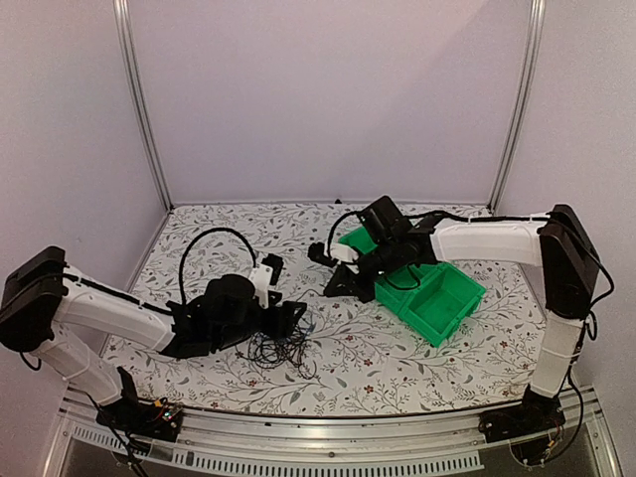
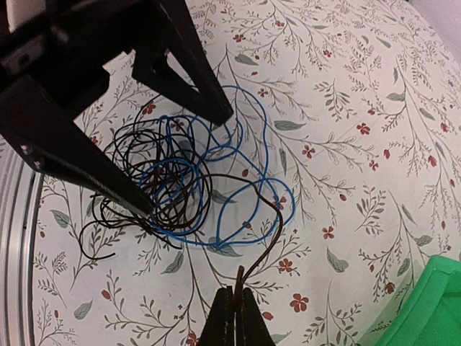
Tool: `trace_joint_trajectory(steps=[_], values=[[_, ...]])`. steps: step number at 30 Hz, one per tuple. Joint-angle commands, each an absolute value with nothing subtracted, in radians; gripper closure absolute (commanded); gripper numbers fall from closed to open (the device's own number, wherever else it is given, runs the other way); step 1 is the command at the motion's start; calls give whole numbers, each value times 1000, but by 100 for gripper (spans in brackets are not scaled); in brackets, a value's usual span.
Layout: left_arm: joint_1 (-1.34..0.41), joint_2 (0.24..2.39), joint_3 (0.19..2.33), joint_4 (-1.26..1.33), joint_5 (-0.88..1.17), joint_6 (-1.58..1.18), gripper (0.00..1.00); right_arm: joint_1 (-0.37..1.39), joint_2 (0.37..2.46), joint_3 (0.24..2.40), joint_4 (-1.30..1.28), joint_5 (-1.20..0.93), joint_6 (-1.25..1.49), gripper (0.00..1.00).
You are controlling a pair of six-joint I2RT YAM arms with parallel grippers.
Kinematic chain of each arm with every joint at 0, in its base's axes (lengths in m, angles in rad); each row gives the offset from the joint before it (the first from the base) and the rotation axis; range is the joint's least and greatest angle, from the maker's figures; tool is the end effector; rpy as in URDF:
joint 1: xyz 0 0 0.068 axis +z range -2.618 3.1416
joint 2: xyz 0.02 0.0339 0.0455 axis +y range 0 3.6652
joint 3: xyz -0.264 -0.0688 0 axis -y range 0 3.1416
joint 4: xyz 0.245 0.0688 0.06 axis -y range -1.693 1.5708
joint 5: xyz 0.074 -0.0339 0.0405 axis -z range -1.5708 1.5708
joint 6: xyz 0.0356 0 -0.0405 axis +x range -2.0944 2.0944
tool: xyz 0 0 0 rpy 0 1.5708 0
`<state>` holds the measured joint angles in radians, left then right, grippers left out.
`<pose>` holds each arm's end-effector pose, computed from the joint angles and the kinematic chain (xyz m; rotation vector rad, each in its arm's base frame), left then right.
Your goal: Untangle the cables
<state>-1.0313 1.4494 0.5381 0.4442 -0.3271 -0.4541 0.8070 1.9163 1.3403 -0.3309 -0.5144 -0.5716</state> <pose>0.1545 -0.2358 0.1702 0.3846 2.0290 -0.6057 0.2725 0.3099 0.1961 -1.7265 1.7463 0.7378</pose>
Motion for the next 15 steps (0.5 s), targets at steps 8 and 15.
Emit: trace_joint_trajectory(steps=[8,15], values=[[-1058,1781,716,755,-411,-305,46,811,1715,1502,-566,-624,-550,100],[-1056,1945,759,821,-377,-412,69,799,1559,1686,-619,-571,-569,100]])
